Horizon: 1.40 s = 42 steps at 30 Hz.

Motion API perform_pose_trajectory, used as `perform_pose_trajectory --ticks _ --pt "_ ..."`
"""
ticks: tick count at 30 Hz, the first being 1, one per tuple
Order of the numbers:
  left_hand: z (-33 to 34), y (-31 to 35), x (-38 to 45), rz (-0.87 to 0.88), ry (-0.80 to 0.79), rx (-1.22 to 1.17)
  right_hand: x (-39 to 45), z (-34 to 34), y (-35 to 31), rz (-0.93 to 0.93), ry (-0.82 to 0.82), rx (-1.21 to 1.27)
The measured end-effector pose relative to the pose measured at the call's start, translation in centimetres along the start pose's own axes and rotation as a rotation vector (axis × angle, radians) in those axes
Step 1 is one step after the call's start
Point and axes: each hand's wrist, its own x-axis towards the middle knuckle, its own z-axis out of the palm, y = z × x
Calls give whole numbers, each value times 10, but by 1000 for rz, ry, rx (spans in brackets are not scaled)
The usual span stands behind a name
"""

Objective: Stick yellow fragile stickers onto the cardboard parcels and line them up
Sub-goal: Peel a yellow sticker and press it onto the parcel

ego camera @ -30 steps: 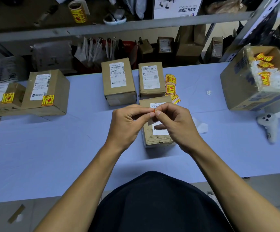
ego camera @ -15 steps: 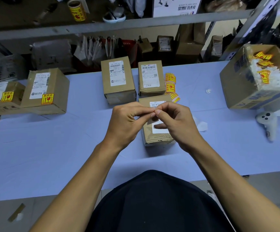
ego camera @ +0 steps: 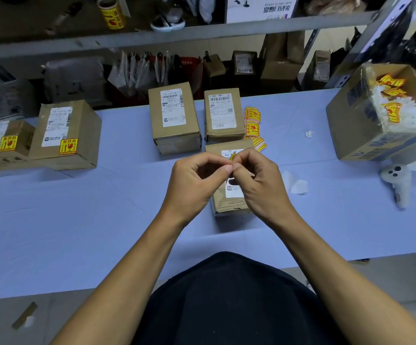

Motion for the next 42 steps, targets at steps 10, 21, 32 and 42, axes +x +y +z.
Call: perform_pose_trajectory --ticks 10,21,32,42 --pt "-6 -1 5 45 -29 16 0 -9 -6 132 -52 182" --pt "-14 4 10 328 -74 395 2 -15 -10 152 -69 179" --pt "-8 5 7 494 -21 545 2 -2 -8 173 52 168" --pt "3 8 0 72 -15 47 1 -1 -7 125 66 183"
